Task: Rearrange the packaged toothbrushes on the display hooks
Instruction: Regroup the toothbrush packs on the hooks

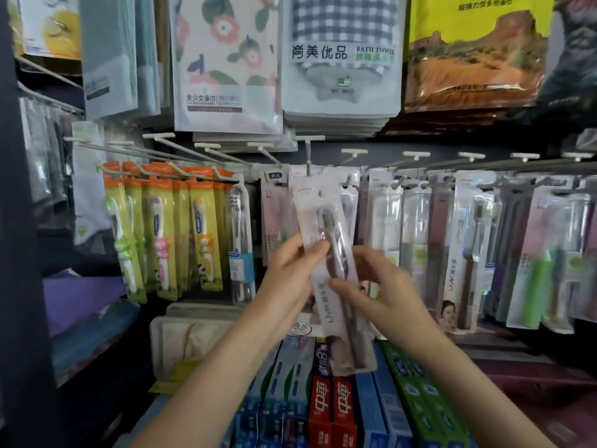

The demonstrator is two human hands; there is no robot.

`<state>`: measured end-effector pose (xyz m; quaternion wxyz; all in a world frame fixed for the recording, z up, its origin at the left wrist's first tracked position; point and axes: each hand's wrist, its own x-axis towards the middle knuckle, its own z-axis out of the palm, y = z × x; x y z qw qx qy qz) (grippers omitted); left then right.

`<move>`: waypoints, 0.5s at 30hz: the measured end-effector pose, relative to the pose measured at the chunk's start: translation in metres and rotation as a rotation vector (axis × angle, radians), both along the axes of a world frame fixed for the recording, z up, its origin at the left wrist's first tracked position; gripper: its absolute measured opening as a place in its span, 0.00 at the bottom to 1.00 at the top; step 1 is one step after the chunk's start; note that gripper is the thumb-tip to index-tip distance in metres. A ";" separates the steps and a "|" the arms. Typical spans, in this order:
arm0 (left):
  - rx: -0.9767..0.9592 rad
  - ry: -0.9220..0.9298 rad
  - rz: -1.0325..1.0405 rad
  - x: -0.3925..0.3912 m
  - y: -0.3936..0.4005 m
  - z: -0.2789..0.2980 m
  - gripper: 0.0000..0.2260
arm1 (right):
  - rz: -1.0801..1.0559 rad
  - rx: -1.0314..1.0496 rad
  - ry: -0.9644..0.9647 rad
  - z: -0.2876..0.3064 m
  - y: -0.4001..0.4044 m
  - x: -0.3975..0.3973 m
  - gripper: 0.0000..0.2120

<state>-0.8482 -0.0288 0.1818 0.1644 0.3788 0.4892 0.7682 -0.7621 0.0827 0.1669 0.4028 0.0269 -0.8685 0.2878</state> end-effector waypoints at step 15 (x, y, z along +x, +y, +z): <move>-0.106 0.293 0.437 -0.031 0.033 -0.005 0.12 | -0.354 0.005 0.065 0.033 0.054 0.037 0.07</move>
